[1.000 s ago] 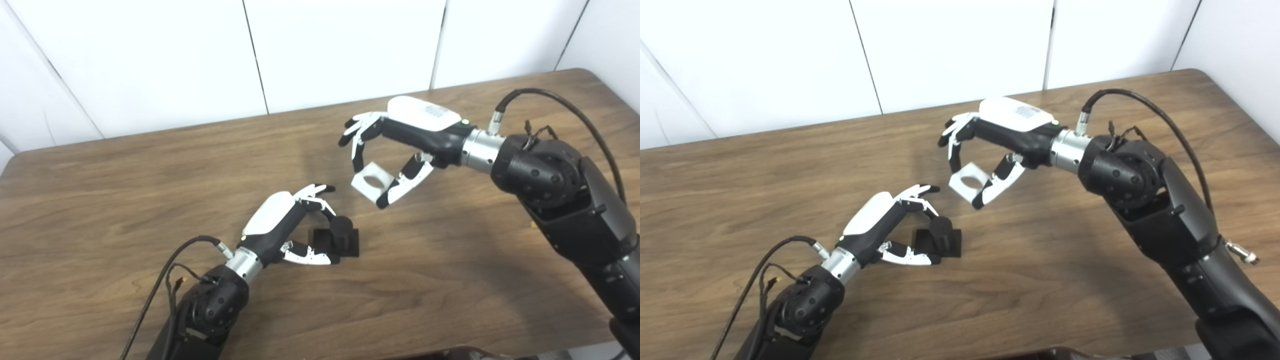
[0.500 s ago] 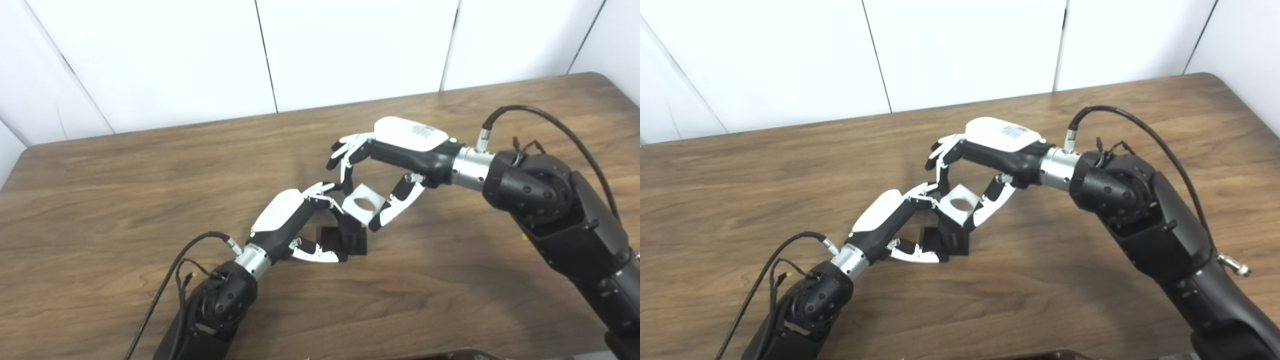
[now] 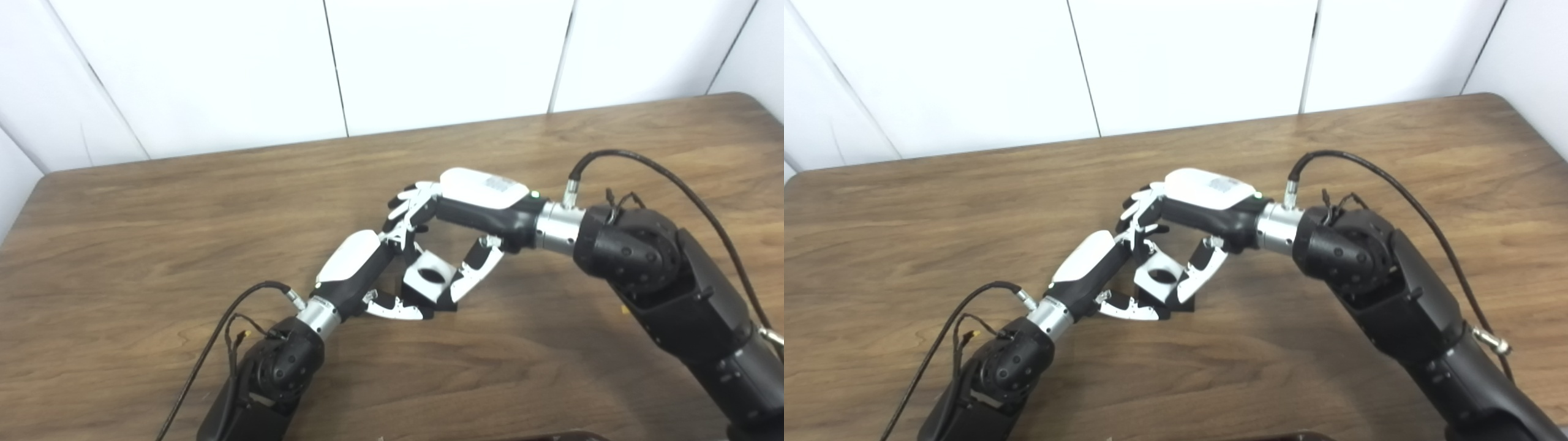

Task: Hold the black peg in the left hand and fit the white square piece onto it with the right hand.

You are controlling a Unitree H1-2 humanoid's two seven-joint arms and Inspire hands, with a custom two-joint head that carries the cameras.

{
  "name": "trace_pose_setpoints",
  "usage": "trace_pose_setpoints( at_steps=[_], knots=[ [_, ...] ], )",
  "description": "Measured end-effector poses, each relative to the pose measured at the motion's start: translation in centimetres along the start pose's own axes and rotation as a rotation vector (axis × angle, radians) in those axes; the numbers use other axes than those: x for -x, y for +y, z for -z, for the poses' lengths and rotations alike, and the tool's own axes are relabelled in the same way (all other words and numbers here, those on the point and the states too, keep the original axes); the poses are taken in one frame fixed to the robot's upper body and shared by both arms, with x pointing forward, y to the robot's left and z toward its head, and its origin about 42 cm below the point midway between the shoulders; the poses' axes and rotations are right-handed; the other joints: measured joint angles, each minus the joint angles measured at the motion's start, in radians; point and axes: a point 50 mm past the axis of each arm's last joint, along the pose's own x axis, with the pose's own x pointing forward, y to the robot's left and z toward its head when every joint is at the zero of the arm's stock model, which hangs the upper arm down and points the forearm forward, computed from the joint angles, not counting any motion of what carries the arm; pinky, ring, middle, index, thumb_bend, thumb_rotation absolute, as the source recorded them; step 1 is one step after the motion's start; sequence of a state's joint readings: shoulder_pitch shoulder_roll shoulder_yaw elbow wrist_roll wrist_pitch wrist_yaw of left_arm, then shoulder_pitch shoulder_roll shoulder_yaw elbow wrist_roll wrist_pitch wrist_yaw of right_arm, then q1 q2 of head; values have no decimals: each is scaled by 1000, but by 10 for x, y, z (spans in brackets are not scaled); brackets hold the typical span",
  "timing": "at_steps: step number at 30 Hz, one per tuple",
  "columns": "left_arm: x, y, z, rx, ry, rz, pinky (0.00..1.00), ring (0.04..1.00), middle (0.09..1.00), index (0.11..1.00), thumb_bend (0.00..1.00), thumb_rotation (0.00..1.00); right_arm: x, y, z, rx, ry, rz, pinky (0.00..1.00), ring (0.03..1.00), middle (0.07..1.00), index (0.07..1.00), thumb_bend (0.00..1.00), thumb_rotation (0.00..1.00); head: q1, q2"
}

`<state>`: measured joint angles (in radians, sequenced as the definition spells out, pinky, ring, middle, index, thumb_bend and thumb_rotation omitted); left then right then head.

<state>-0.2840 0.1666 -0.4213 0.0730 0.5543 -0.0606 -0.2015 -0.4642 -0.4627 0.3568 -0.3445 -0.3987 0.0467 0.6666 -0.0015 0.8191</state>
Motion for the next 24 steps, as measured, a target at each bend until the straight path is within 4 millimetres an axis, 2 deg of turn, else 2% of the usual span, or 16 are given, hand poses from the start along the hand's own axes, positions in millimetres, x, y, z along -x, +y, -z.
trace_pose_setpoints(
  at_steps=[17, 24],
  knots=[
    [0, 0, -1, 0, 3, -3, 879, 962, 919, 494, 519, 83, -4, 5, 5, -17, 14, -11, 976, 920, 810, 480, 517, 140, -2, 5],
    [0, 0, 0, -1, 3, -3, 871, 962, 923, 495, 518, 83, -5, 2, 7, -15, 18, -7, 948, 921, 810, 480, 519, 139, -11, 5]
  ],
)
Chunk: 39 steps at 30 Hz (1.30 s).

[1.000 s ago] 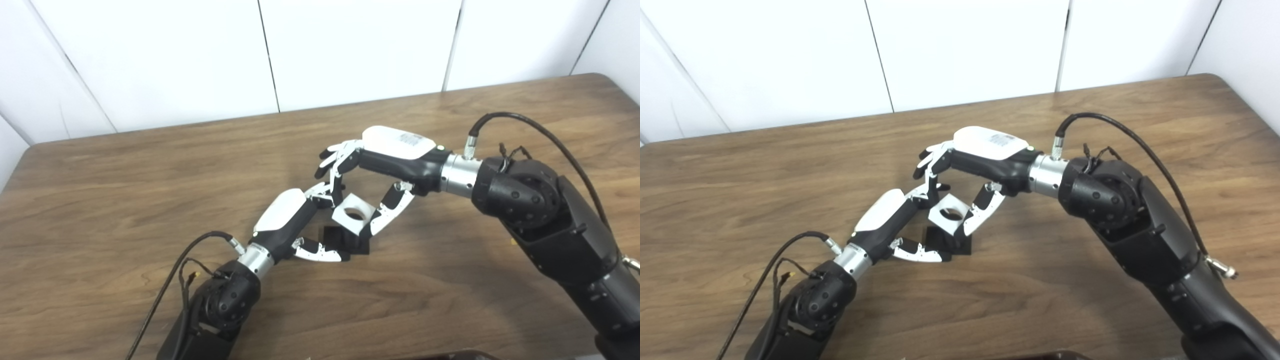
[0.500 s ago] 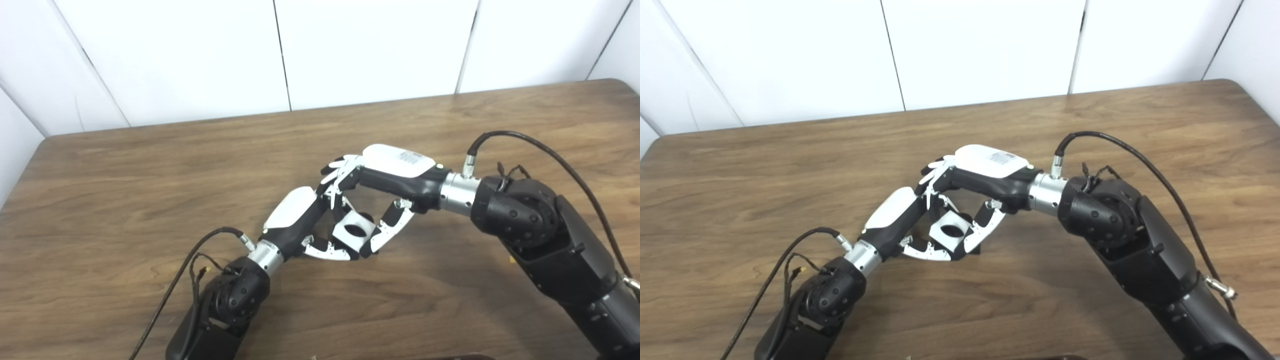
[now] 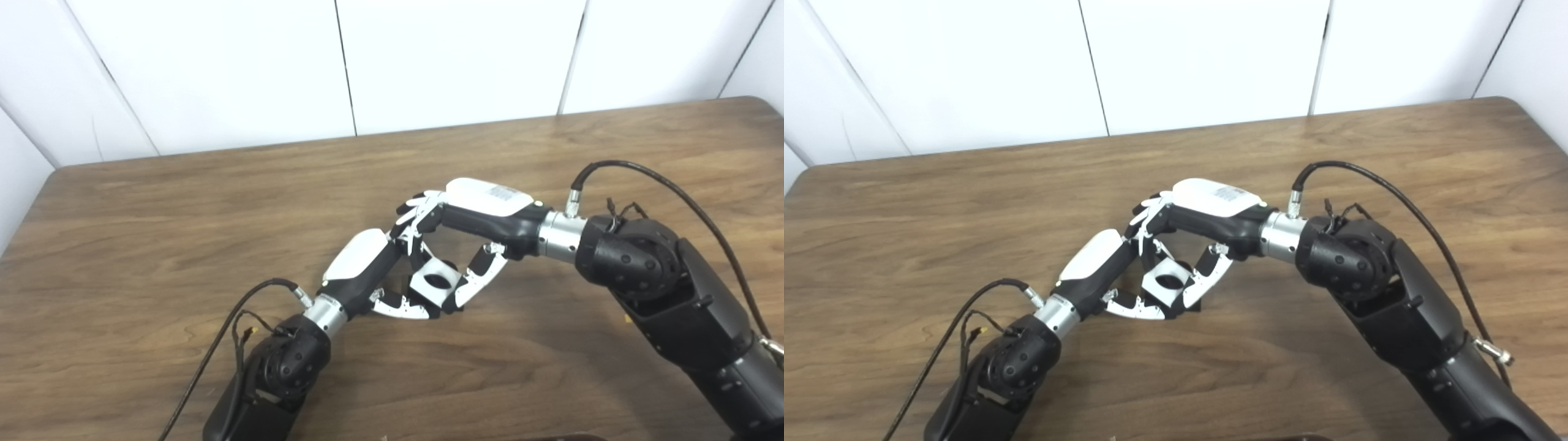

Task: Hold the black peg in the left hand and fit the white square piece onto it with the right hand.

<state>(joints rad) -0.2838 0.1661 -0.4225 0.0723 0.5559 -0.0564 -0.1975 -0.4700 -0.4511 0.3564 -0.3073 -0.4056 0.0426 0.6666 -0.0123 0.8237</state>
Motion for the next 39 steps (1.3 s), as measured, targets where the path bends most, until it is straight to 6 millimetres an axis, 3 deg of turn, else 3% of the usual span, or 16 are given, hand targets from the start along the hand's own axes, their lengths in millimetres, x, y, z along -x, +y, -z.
trace_pose_setpoints(
  at_steps=[7, 21, 39],
  knots=[
    [0, 0, 0, 0, 0, 2, 885, 965, 924, 495, 518, 84, 1, -6, 3, -2, 4, 17, 871, 902, 800, 479, 518, 139, 0, 0],
    [0, 0, 0, 0, 0, 3, 880, 963, 924, 495, 518, 83, -1, -3, 18, -16, 44, 6, 874, 899, 798, 479, 519, 138, 3, 3],
    [0, 0, 0, 0, 0, 2, 876, 961, 924, 495, 519, 82, -4, 0, 20, -18, 59, 5, 860, 901, 800, 480, 519, 137, 8, 9]
  ],
)
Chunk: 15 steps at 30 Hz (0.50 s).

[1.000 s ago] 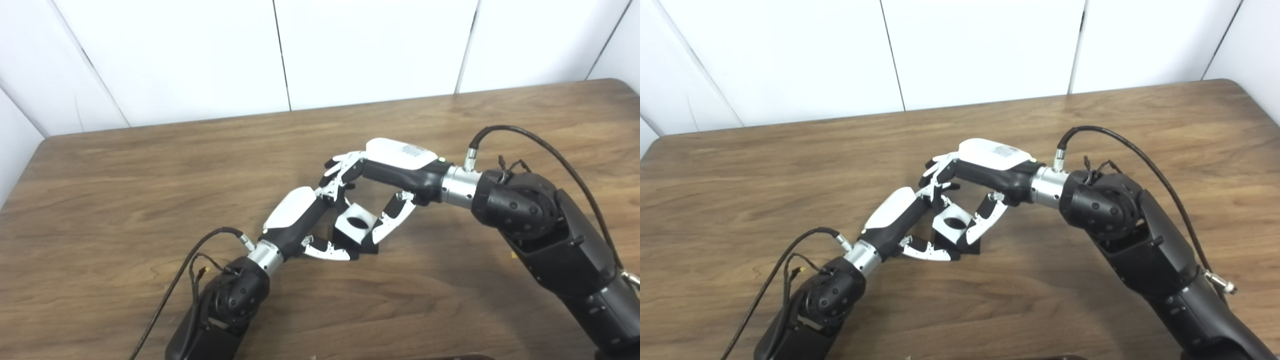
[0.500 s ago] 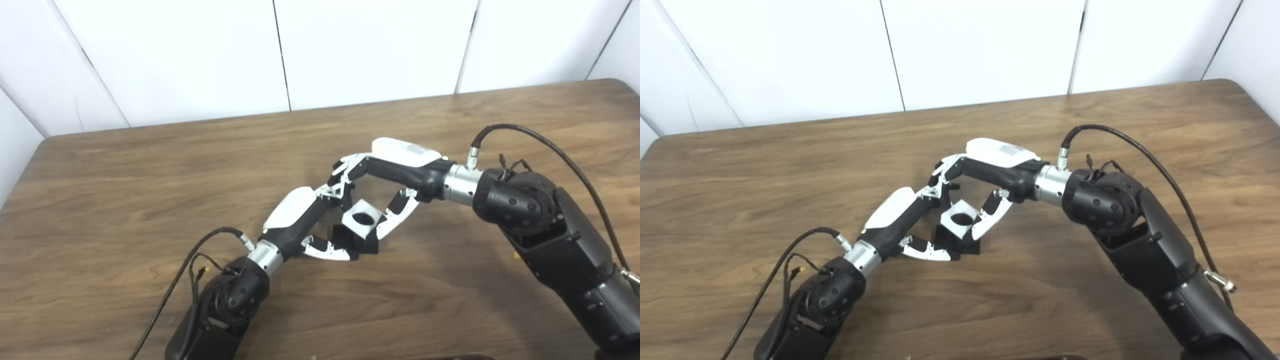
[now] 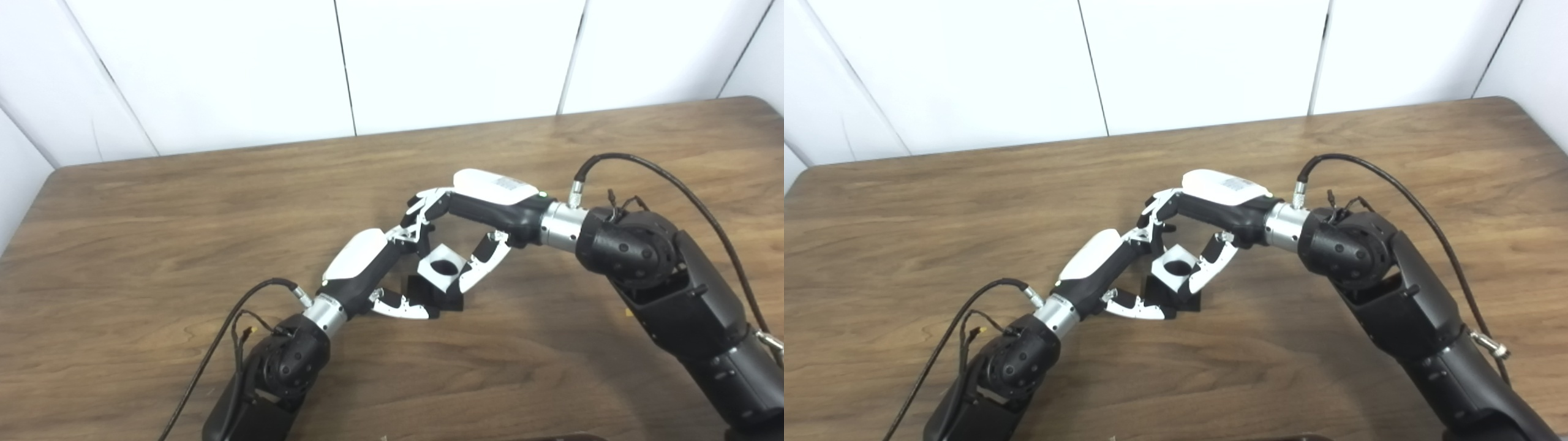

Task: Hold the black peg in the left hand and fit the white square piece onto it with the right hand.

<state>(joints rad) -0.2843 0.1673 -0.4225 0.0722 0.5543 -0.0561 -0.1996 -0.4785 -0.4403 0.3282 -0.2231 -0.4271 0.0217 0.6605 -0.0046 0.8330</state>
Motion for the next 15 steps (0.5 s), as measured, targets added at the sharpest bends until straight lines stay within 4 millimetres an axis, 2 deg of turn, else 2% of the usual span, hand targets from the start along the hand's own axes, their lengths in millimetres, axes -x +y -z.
trace_pose_setpoints(
  at_steps=[15],
  knots=[
    [0, 0, -1, 0, 4, 1, 873, 957, 921, 494, 519, 82, -4, 7, 3, -5, 27, -6, 866, 908, 807, 481, 519, 138, 5, 11]
  ],
)
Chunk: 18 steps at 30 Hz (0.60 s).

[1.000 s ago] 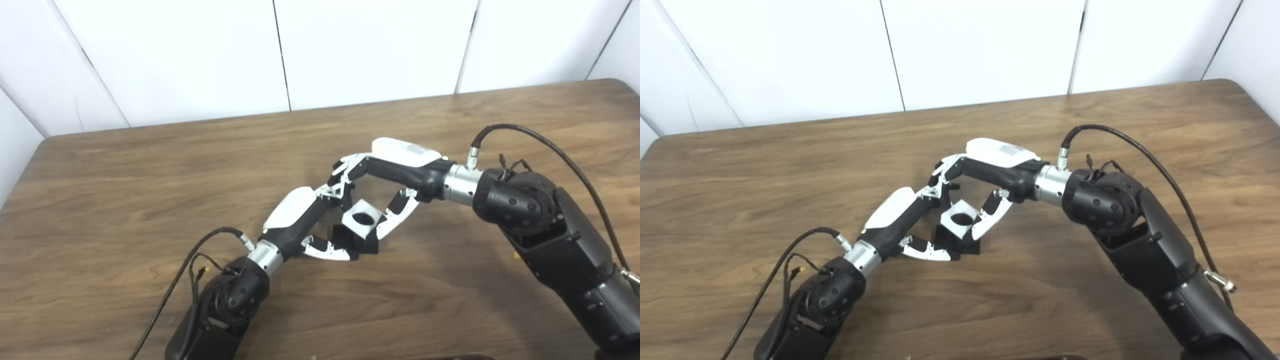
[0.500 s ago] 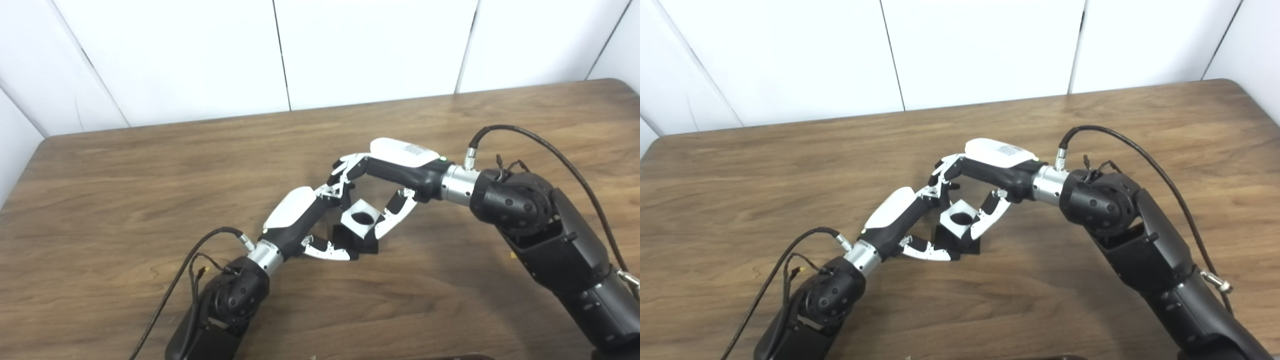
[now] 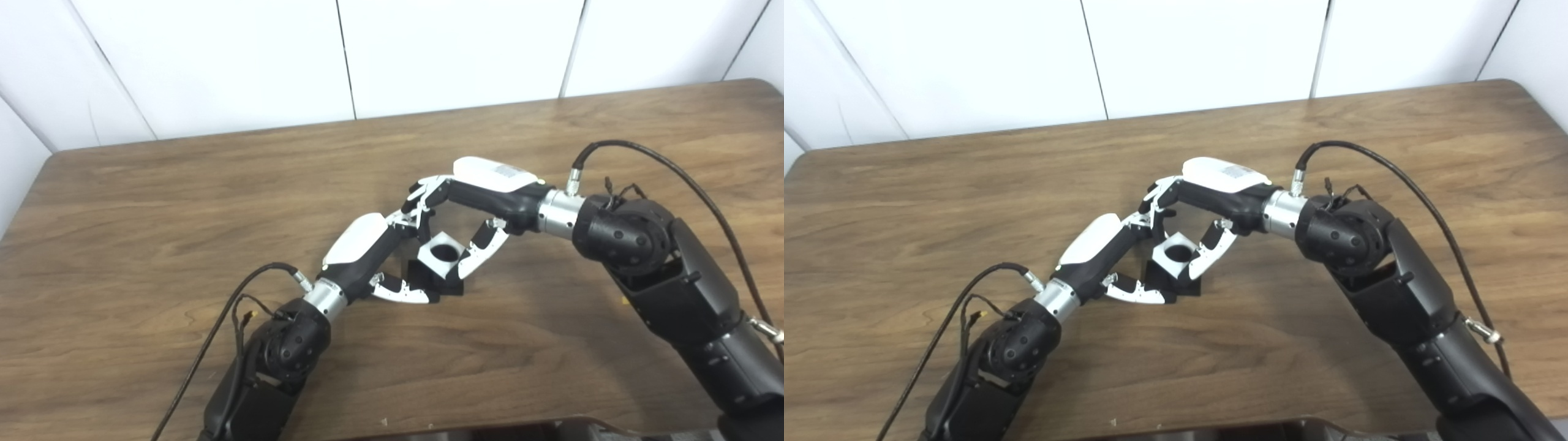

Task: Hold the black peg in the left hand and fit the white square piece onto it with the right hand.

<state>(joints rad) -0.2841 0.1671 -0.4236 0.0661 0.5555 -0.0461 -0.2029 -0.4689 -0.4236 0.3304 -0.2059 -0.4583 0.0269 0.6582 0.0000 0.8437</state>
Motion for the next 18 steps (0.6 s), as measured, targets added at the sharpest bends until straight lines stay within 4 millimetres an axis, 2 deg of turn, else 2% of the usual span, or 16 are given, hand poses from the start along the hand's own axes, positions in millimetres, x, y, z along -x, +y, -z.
trace_pose_setpoints(
  at_steps=[6, 7, 8, 10, 12, 14, 18],
  knots=[
    [0, 0, 0, -2, 0, -2, 872, 959, 920, 494, 519, 83, -1, 2, 2, -7, 9, 0, 884, 914, 823, 491, 519, 144, 2, 3],
    [0, 0, 0, -2, 0, -2, 872, 959, 920, 494, 519, 83, -1, 2, 2, -4, 12, -1, 880, 916, 839, 544, 575, 161, 2, 3],
    [0, 0, 0, -2, 0, -2, 871, 958, 920, 494, 519, 83, -1, 2, 2, -3, 15, -1, 871, 918, 862, 661, 694, 200, 2, 2],
    [0, 0, 0, -3, 0, -2, 868, 957, 918, 494, 519, 83, 0, 3, 3, 2, 22, -6, 840, 915, 921, 857, 844, 265, 0, 2],
    [0, 0, 0, -3, 0, -3, 867, 957, 918, 494, 518, 83, 1, 3, 5, 10, 36, -15, 826, 917, 961, 953, 916, 286, -2, 0],
    [0, 1, 0, -3, 0, -4, 867, 956, 918, 494, 518, 83, 3, 2, 8, 17, 55, -19, 817, 918, 980, 988, 955, 285, -2, 0],
    [0, 1, 0, -3, 0, -4, 868, 957, 919, 494, 518, 83, 6, 0, 11, 22, 73, -26, 811, 923, 992, 1000, 990, 282, -2, 0]
  ],
)
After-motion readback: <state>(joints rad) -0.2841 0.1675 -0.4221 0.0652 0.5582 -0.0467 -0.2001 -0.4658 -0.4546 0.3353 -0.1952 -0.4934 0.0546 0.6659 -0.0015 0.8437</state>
